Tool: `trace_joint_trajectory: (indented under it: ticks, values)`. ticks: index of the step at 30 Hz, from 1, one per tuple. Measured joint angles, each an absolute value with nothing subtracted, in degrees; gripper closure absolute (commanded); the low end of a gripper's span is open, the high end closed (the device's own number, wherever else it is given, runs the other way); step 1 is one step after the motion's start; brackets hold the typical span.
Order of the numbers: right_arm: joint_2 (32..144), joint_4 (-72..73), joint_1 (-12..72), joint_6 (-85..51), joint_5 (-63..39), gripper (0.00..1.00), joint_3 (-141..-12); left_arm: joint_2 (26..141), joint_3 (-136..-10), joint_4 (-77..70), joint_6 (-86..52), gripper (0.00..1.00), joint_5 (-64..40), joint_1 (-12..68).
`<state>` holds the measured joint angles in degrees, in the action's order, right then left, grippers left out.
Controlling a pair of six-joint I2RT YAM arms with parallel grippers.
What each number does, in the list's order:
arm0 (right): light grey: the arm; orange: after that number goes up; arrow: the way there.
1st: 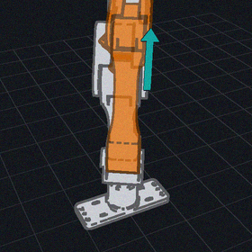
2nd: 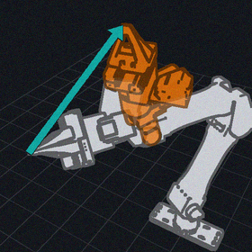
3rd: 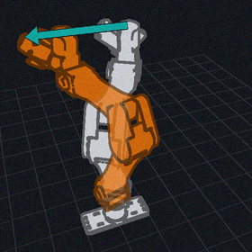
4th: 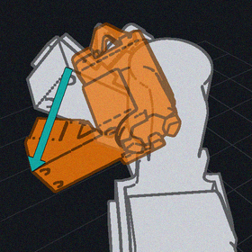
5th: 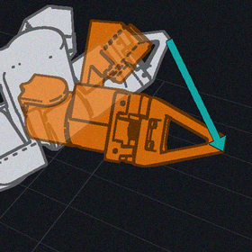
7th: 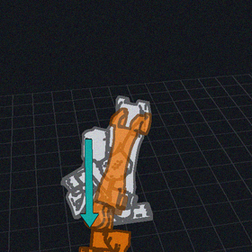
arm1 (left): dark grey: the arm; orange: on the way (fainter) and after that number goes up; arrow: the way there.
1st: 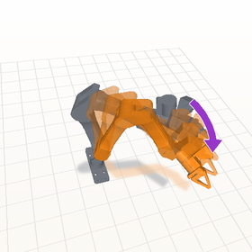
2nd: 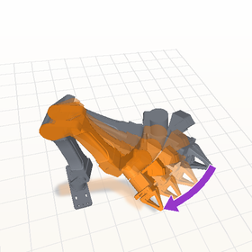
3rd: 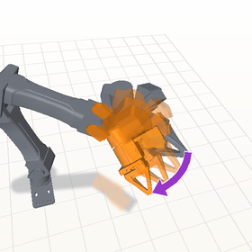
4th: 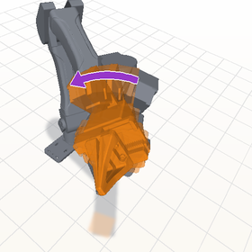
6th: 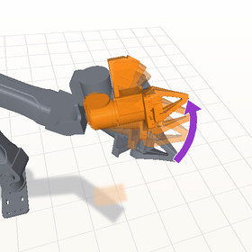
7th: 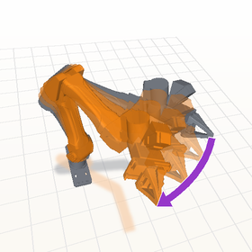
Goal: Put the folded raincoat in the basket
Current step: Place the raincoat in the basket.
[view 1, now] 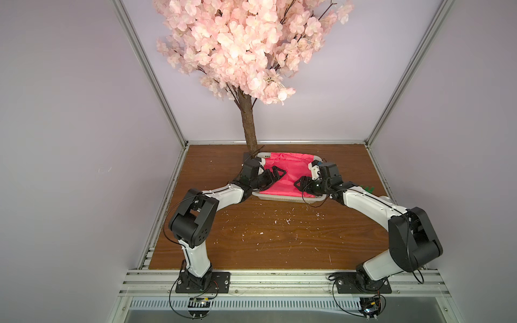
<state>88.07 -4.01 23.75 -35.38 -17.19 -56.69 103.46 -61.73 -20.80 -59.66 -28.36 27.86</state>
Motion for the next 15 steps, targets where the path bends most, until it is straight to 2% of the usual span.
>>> trace_joint_trajectory:
  ticks: [8, 15]
  values:
    - [90.3, -4.97, 21.34, -35.07, -18.79, 0.35, -70.67, 104.79, -81.87, -14.31, -54.37, 0.0, -28.8, 27.62]
    - [100.51, -3.03, 20.34, -35.18, -19.88, 0.35, -75.96, 114.63, -86.08, -15.84, -53.56, 0.0, -31.27, 26.79]
